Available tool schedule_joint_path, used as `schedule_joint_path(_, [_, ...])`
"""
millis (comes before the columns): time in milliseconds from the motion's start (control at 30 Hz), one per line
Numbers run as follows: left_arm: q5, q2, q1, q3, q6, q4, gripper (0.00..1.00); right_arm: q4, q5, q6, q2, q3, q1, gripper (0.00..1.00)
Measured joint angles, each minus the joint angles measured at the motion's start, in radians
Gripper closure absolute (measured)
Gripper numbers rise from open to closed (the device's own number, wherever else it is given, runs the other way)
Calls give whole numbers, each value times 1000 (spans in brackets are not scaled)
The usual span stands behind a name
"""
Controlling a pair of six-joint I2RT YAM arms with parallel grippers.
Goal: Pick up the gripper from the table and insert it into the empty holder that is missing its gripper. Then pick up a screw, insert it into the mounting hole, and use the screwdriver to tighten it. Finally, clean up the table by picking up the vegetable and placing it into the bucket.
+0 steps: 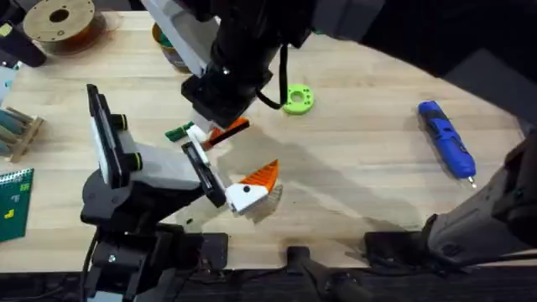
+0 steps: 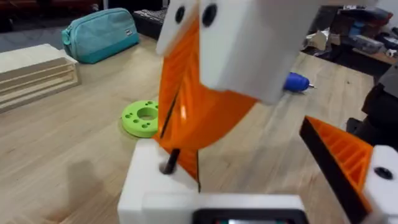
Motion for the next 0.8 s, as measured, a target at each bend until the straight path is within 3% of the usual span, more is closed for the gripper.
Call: schedule_joint_path(800, [3, 2, 0, 0, -15, -5, 15, 41, -11, 0, 37, 0, 0, 994])
